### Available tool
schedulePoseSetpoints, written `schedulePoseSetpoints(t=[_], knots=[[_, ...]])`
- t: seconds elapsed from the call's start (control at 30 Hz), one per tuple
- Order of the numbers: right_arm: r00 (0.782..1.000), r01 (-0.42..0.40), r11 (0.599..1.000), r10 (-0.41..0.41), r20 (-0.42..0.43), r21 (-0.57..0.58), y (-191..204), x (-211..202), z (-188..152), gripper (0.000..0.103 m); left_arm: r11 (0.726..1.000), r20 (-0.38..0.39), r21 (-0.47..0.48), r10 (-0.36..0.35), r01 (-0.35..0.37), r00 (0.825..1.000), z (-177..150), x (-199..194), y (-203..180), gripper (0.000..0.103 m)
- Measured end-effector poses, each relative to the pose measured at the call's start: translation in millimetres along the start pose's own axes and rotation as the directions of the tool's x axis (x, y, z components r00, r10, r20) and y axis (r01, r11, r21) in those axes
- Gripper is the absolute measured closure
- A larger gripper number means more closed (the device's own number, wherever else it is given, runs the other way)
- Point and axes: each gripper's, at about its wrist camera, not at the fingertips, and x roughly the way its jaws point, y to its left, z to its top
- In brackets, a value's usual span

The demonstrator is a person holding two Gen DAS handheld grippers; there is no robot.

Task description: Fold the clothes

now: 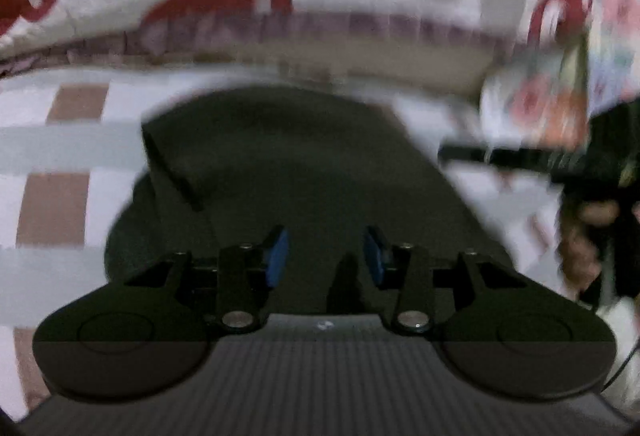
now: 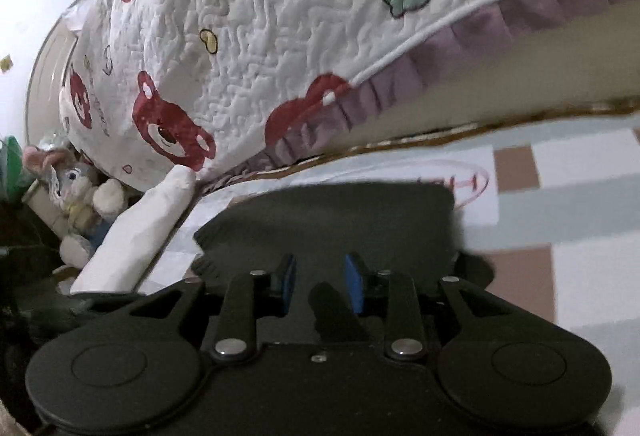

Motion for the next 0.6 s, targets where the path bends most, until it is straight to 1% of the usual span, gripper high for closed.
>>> schedulePoseSetpoints(t=[0.03, 0.1, 0.13, 0.17, 0.2, 0.3, 0.37, 0.43, 0.47, 0.53, 0.6], knots=[[1.0, -0.006, 1.0, 0.006, -0.008, 0.005, 0.4, 3.9, -6.6, 0.071, 1.0, -0.022, 0.013, 0.012, -0.011, 1.0, -5.0, 2.1, -2.3, 0.068], [0.998, 0.045, 0.998, -0.046, -0.03, -0.052, 6.4, 13.0, -20.9, 0.071, 0.999, -0.066, 0.04, 0.036, -0.033, 0.997, -15.1, 6.3, -7.0, 0.067], [0.997, 0.056, 0.994, -0.061, -0.045, -0.091, 12.6, 17.1, -29.7, 0.07, 0.997, -0.086, 0.053, 0.051, -0.047, 0.995, -20.1, 7.6, -9.2, 0.067], [0.995, 0.067, 0.989, -0.076, -0.06, -0.131, 18.8, 21.1, -38.6, 0.069, 0.994, -0.094, 0.063, 0.095, -0.089, 0.991, -25.3, 1.8, -10.2, 0.067], [0.995, 0.063, 0.988, -0.074, -0.073, -0.142, 24.1, 22.8, -45.7, 0.068, 0.988, -0.1, 0.079, 0.143, -0.136, 0.985, -30.2, -4.1, -13.1, 0.065], [0.992, 0.084, 0.98, -0.1, -0.081, -0.183, 35.5, 18.8, -55.3, 0.067, 0.984, -0.092, 0.065, 0.169, -0.164, 0.981, -45.7, -20.3, -17.7, 0.064], [0.989, 0.107, 0.968, -0.128, -0.079, -0.225, 41.4, 17.7, -59.3, 0.066, 0.984, -0.089, 0.051, 0.177, -0.173, 0.98, -48.5, -26.1, -18.0, 0.063], [0.983, 0.137, 0.943, -0.168, -0.08, -0.303, 46.3, 23.1, -59.9, 0.065, 0.983, -0.087, 0.064, 0.178, -0.173, 0.98, -44.5, -25.9, -17.5, 0.061], [0.98, 0.152, 0.936, -0.186, -0.078, -0.317, 47.8, 26.3, -59.2, 0.065, 0.983, -0.086, 0.069, 0.178, -0.173, 0.98, -42.7, -25.8, -17.1, 0.061], [0.972, 0.184, 0.92, -0.223, -0.077, -0.346, 52.2, 32.9, -57.3, 0.064, 0.985, -0.084, 0.047, 0.167, -0.164, 0.982, -43.0, -25.2, -13.9, 0.061], [0.961, 0.216, 0.901, -0.263, -0.079, -0.376, 57.9, 39.6, -54.8, 0.064, 0.988, -0.068, 0.016, 0.154, -0.154, 0.986, -44.0, -25.8, -9.2, 0.057]])
